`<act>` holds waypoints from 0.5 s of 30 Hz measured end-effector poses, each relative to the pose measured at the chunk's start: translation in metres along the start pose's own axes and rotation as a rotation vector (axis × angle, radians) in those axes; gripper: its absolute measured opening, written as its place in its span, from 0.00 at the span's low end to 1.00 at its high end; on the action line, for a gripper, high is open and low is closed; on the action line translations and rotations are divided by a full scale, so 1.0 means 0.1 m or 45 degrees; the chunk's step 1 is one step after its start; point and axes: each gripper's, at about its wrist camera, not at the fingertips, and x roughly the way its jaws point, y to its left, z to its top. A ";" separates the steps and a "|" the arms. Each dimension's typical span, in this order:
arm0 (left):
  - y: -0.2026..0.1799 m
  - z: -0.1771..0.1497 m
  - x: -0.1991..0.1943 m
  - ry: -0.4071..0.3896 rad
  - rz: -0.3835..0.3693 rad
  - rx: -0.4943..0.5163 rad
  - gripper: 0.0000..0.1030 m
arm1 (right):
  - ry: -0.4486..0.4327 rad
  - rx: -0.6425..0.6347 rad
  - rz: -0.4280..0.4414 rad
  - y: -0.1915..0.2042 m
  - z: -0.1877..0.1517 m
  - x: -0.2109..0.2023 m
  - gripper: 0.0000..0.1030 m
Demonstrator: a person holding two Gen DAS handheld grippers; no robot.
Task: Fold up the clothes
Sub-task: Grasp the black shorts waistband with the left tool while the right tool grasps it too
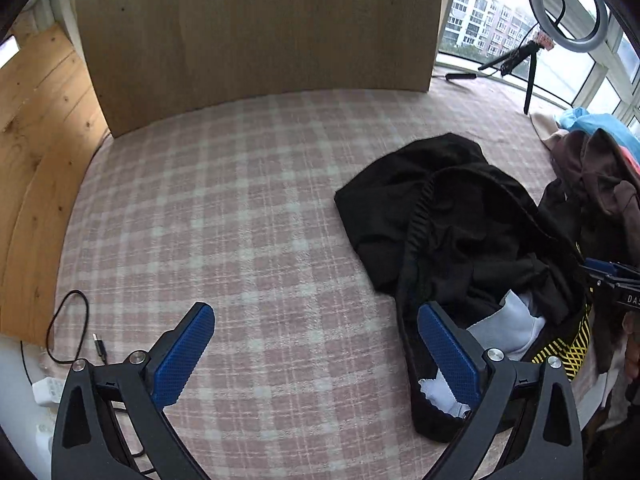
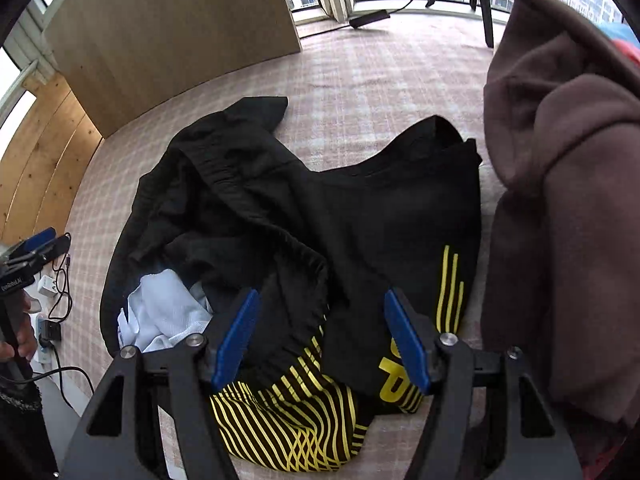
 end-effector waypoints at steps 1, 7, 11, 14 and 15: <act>-0.05 -0.02 0.06 0.019 0.012 0.016 0.99 | -0.001 -0.004 0.011 -0.01 0.01 0.03 0.63; -0.30 -0.16 0.32 0.124 0.014 0.072 0.98 | 0.038 -0.158 -0.024 0.07 0.04 0.14 0.58; -0.40 -0.20 0.35 0.134 0.033 0.095 0.81 | 0.091 -0.167 -0.021 0.01 0.04 0.26 0.34; -0.48 -0.23 0.37 0.141 0.048 0.111 0.44 | 0.103 -0.157 -0.009 -0.04 0.05 0.27 0.23; -0.48 -0.25 0.35 0.133 0.035 0.108 0.29 | 0.105 -0.166 -0.013 -0.04 0.05 0.25 0.20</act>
